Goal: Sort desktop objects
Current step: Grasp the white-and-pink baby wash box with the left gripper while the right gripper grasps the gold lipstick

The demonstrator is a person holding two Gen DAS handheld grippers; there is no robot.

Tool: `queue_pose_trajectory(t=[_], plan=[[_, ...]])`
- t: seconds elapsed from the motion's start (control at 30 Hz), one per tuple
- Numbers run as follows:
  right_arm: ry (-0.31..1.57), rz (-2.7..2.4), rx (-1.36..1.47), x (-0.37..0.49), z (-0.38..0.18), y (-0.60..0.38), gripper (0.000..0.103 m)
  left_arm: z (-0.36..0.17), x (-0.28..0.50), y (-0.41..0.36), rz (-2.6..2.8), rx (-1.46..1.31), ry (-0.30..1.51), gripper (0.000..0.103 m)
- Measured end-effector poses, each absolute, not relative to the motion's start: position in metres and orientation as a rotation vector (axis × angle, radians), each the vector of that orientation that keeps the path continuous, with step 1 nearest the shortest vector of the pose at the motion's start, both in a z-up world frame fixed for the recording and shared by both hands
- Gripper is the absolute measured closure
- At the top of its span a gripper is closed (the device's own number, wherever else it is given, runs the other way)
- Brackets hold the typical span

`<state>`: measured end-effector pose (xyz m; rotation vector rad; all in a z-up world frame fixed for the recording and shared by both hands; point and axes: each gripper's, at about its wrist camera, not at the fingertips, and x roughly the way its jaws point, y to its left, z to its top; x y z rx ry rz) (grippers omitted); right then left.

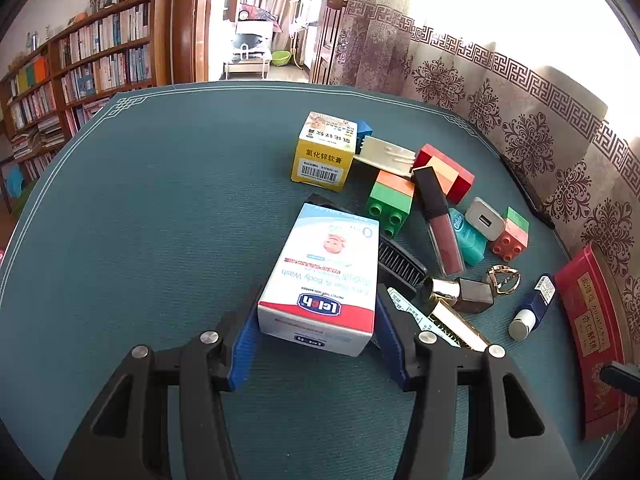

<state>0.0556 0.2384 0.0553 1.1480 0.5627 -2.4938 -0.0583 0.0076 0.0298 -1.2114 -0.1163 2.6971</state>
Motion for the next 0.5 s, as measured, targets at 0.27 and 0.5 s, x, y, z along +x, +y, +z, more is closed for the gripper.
queue_pose_trajectory(t=[0.27, 0.5], plan=[[0.224, -2.545, 1.083, 0.016, 0.048, 0.245, 0.000, 0.027, -0.064, 0.006, 2.661, -1.212, -0.159, 0.047], [0.046, -2.570, 1.072, -0.009, 0.035, 0.253, 0.004, 0.025, -0.072, 0.006, 2.650, -1.201, -0.172, 0.047]])
